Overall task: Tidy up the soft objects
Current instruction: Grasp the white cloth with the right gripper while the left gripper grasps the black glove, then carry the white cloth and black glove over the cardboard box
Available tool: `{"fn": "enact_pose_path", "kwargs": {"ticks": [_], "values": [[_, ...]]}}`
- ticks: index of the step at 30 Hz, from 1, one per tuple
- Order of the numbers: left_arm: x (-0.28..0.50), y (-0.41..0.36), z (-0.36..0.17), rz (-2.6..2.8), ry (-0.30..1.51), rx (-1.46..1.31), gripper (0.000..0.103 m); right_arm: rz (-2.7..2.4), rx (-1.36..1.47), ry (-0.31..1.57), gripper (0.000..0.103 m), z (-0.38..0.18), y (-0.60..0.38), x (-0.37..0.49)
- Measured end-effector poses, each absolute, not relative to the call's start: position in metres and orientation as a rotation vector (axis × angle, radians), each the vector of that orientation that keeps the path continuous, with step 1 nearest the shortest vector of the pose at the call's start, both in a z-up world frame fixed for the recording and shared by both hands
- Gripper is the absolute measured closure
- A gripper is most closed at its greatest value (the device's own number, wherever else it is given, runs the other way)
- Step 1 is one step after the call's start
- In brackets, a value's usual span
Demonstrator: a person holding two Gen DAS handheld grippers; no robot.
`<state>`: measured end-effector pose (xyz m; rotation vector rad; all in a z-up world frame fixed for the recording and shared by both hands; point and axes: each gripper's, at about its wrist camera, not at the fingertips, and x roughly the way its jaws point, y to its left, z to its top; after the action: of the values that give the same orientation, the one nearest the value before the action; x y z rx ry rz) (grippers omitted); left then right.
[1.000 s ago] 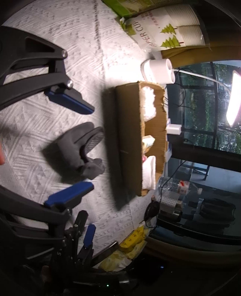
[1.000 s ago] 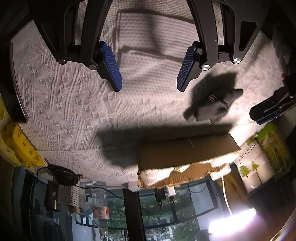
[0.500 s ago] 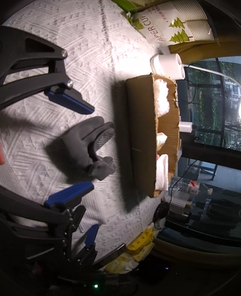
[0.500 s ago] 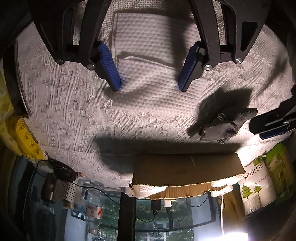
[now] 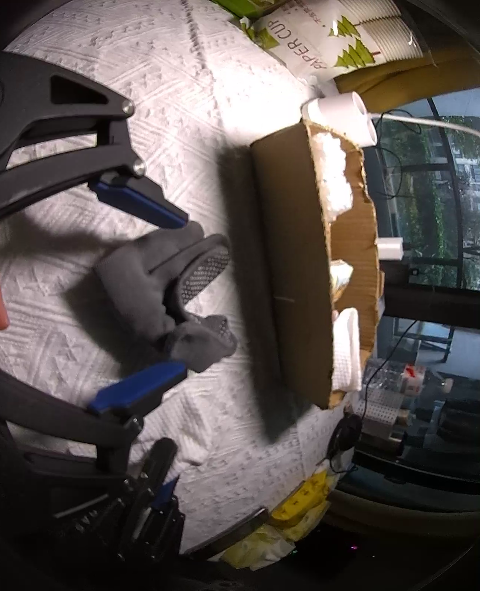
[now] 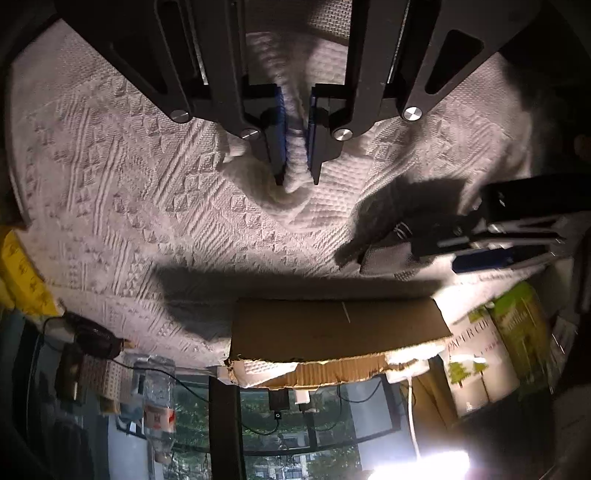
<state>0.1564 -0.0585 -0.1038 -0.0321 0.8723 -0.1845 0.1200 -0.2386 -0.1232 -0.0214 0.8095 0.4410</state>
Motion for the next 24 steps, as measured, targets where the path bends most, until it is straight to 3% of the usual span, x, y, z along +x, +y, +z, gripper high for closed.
{"fn": "enact_pose_path", "kwargs": {"ticks": [7, 11, 17, 24], "values": [[0.162, -0.067, -0.115, -0.174, 0.919, -0.004, 0.029, 0.475, 0.018, 0.76, 0.094, -0.113, -0.25, 0.123], [0.162, -0.073, -0.115, -0.194, 0.923, 0.016, 0.053, 0.493, 0.041, 0.739, 0.094, -0.107, -0.257, 0.127], [0.162, -0.078, -0.112, -0.212, 0.921, 0.034, 0.072, 0.499, 0.042, 0.724, 0.094, -0.101, -0.259, 0.133], [0.158, -0.074, -0.101, -0.235, 0.89, 0.016, 0.073, 0.497, 0.037, 0.711, 0.093, -0.095, -0.258, 0.136]]}}
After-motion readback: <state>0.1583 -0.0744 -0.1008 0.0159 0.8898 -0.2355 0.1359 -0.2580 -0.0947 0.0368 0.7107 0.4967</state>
